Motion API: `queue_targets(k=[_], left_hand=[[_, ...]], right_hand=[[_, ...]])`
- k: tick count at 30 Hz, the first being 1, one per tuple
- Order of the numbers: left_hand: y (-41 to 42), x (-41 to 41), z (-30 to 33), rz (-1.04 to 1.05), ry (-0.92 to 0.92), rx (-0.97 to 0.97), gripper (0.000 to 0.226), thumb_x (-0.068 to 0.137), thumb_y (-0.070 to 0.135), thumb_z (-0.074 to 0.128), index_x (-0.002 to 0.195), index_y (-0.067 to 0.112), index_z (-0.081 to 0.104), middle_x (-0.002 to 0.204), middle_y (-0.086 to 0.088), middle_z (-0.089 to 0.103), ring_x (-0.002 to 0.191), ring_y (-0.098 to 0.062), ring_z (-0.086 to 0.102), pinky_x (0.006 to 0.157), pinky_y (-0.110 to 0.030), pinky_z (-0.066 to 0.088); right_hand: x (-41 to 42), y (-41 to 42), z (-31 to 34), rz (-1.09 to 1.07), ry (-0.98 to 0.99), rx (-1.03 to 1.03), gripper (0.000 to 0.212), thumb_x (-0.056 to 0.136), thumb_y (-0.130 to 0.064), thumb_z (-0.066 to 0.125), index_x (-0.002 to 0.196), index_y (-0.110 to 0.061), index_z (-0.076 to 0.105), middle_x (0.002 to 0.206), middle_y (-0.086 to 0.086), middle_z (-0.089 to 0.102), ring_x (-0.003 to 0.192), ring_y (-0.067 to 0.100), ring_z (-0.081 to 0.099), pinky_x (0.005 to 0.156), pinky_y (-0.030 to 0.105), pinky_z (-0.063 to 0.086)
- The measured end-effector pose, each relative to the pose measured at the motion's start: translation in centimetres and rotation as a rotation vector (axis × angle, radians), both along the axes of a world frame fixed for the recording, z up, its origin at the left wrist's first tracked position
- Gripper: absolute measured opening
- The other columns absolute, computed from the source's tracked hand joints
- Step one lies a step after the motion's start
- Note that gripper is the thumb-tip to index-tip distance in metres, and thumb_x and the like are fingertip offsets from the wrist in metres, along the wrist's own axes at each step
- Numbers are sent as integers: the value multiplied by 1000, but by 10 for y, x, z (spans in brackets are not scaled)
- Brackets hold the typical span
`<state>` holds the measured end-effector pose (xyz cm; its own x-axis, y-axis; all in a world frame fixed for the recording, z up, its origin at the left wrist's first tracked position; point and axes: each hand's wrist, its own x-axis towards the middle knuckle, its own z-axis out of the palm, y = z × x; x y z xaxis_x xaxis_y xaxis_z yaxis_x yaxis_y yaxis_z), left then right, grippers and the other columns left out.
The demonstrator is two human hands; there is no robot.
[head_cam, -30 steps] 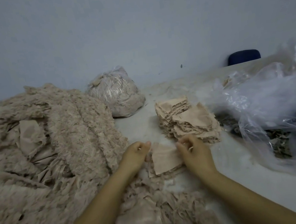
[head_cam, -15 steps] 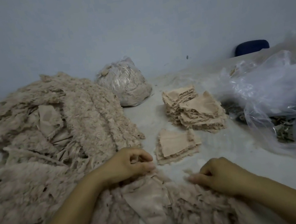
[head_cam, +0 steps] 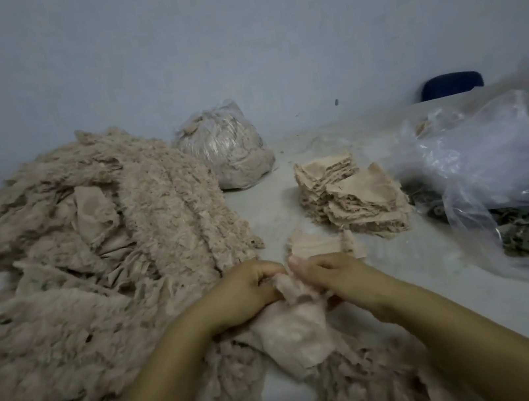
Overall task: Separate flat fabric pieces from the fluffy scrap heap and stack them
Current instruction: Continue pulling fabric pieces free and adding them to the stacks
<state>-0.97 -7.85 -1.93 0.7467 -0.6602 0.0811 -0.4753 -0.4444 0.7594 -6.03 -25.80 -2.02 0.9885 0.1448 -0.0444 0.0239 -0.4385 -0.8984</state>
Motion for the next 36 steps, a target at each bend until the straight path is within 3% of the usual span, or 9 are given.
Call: queue_targets(k=[3, 7, 11, 16, 20, 26, 29, 31, 36], left_hand=[[-15, 1, -12, 190, -52, -165, 21, 91, 0, 51, 72, 7, 58, 68, -5, 56, 64, -11, 49, 63, -32, 39], [-16, 7, -29, 251, -143, -62, 34, 97, 20, 50, 65, 13, 41, 63, -4, 39, 60, -13, 38, 58, -31, 28], [-16, 12, -31, 340, -127, -131, 38, 98, 24, 48, 63, 13, 39, 59, -1, 36, 56, -13, 35, 59, -32, 26], [-19, 5, -34, 219, -163, -103, 36, 96, 21, 53, 61, 15, 46, 57, 4, 41, 54, -3, 38, 55, -23, 32], [-19, 8, -34, 297, -127, -238, 40, 96, 17, 51, 57, 22, 44, 54, 11, 42, 53, 0, 39, 57, -22, 34], [-18, 6, -36, 273, -80, -245, 47, 94, 36, 49, 53, 14, 44, 54, -5, 43, 52, -13, 42, 59, -28, 36], [-26, -4, -32, 128, 59, -251, 42, 83, 55, 49, 59, 23, 59, 60, 11, 56, 56, -3, 51, 58, -15, 38], [-31, -7, -31, 95, 153, -310, 23, 86, 41, 58, 70, 24, 62, 63, 17, 59, 59, 3, 53, 57, -13, 38], [-35, -9, -31, 127, 226, -227, 31, 90, 23, 62, 59, 22, 56, 50, 9, 44, 45, -5, 36, 46, -20, 28]], right_hand=[[4, 16, -26, -117, -72, 321, 32, 85, -37, 69, 68, -12, 57, 60, -4, 52, 57, 9, 48, 56, 23, 38], [13, 10, -39, -391, -238, 429, 43, 95, -16, 57, 55, -21, 40, 45, -12, 41, 45, 3, 37, 45, 16, 30], [15, -5, -39, -421, -209, 403, 42, 92, -36, 57, 65, -4, 53, 58, 15, 51, 61, 16, 50, 58, 24, 38], [7, -3, -38, -109, -105, 397, 31, 62, -35, 84, 81, -18, 65, 69, -10, 67, 64, 2, 61, 58, 18, 50], [14, -8, -38, -305, -214, 412, 35, 88, -15, 66, 54, -21, 62, 54, -12, 58, 53, 2, 52, 51, 16, 42], [16, -15, -37, -511, -267, 578, 29, 96, -20, 55, 67, -15, 57, 57, -7, 62, 54, 7, 57, 50, 20, 46], [15, -9, -35, -441, -267, 672, 28, 98, -15, 50, 71, -12, 58, 56, -8, 64, 53, 3, 59, 51, 16, 47], [15, -7, -33, -451, -256, 677, 27, 98, -14, 49, 74, -9, 57, 60, -4, 63, 55, 4, 59, 52, 16, 47], [21, -15, -39, -687, -282, 688, 27, 99, -17, 50, 74, -7, 55, 70, 9, 55, 67, 18, 51, 64, 28, 44]])
